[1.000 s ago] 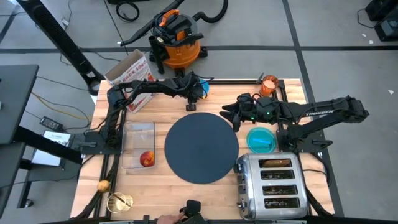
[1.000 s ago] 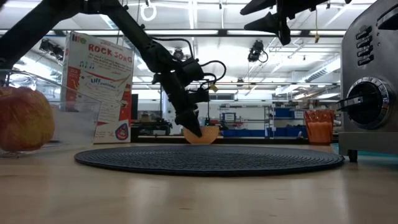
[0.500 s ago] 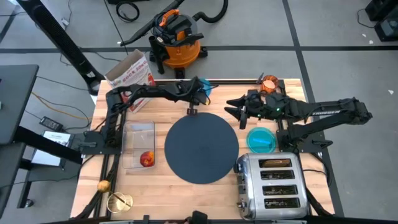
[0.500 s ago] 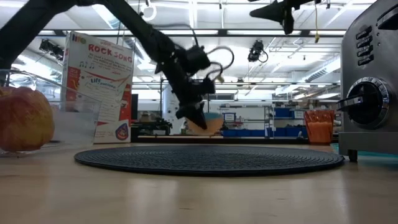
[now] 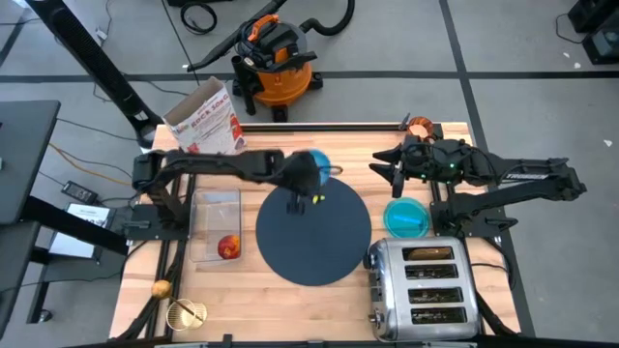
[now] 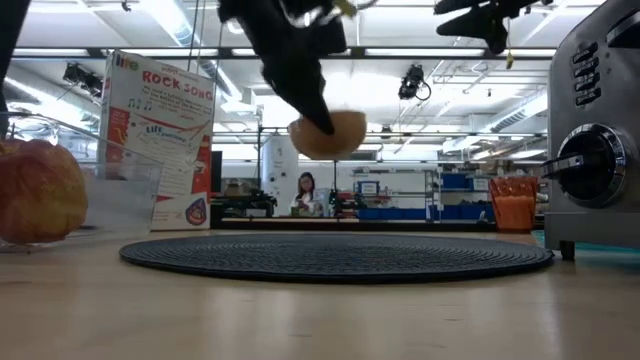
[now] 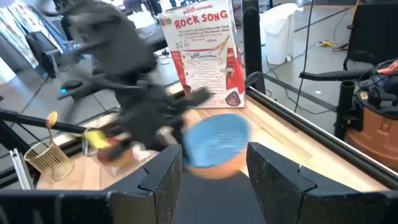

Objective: Arrange a breakfast setting
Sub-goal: Put the blue bowl on the blue tablemat

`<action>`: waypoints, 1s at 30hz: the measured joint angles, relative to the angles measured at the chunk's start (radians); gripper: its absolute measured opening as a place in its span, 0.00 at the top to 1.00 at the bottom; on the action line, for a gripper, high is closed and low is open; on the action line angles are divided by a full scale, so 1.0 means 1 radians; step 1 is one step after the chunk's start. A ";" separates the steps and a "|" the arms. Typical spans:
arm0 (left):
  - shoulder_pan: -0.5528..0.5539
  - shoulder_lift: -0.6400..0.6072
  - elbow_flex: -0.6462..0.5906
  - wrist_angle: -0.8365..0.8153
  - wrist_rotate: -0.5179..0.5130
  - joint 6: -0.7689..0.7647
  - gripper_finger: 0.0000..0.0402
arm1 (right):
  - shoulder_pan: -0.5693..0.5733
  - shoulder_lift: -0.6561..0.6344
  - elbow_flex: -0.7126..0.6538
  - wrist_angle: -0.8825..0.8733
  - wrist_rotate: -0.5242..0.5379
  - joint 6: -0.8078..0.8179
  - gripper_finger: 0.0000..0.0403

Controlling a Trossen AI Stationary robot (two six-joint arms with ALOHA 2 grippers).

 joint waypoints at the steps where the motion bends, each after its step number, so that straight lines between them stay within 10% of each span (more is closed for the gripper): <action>1: -0.030 -0.010 0.000 -0.017 -0.001 -0.062 0.93 | 0.000 0.000 0.000 -0.010 0.000 0.002 0.53; 12: -0.316 0.074 -0.001 0.048 -0.181 -0.520 0.93 | 0.079 0.135 0.020 -0.064 -0.130 -0.030 0.53; 30: -0.287 0.240 -0.002 0.111 -0.131 -0.370 0.93 | 0.347 0.350 0.269 -0.242 0.119 0.205 0.54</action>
